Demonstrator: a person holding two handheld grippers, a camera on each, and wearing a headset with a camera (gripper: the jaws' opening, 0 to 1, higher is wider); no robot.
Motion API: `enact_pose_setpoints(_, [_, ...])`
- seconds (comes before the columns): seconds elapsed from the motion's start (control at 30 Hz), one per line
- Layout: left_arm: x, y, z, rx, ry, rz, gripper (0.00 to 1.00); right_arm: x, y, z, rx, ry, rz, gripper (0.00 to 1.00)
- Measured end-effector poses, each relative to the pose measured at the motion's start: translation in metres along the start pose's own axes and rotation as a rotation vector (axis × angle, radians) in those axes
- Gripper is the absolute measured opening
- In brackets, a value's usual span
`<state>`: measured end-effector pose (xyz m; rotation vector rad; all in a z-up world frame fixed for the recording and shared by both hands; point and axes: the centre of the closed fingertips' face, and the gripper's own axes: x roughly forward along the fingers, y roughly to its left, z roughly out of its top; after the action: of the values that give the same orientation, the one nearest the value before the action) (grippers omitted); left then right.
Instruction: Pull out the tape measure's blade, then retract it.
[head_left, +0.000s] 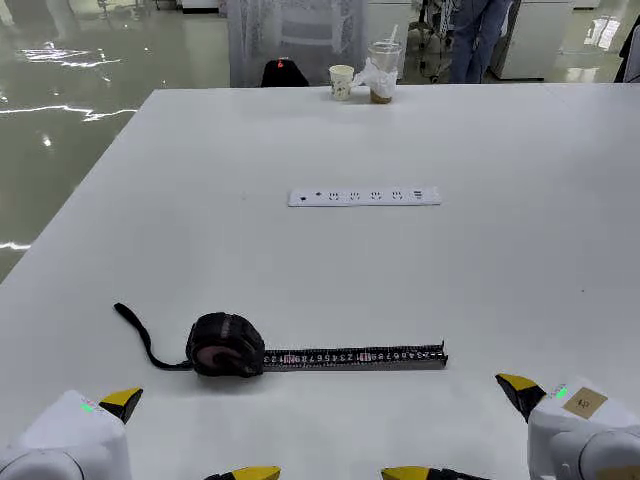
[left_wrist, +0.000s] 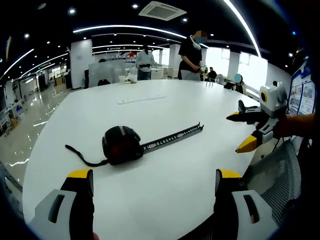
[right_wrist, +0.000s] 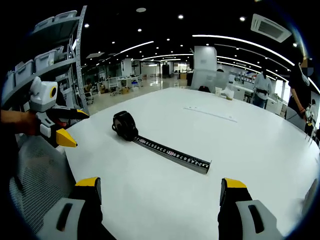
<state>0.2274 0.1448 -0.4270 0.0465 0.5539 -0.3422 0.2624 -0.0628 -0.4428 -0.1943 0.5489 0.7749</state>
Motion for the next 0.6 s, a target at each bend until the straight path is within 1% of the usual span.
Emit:
enact_pose_setpoints(0.13, [-0.0014,-0.0019,-0.0014,-0.004,0.002,0.009,0.99,0.0,0.0037,0.0,0.011,-0.003,0.0,0.99])
enact_pose_setpoints(0.27, [-0.0034,-0.0032,-0.0004,-0.013,-0.006,0.019,0.99,-0.001,0.0085,0.0007,0.012,-0.004,0.001,0.99])
enact_pose_setpoints(0.33, [-0.0042,-0.0044,0.0005,-0.016,-0.008,0.016,0.99,-0.0009,0.0101,0.0012,0.015,-0.006,0.008,0.99])
enact_pose_setpoints(0.6, [-0.0053,-0.0054,0.0043,-0.013,-0.017,0.02,0.99,-0.0025,0.009,0.0039,0.018,-0.01,-0.002,0.99])
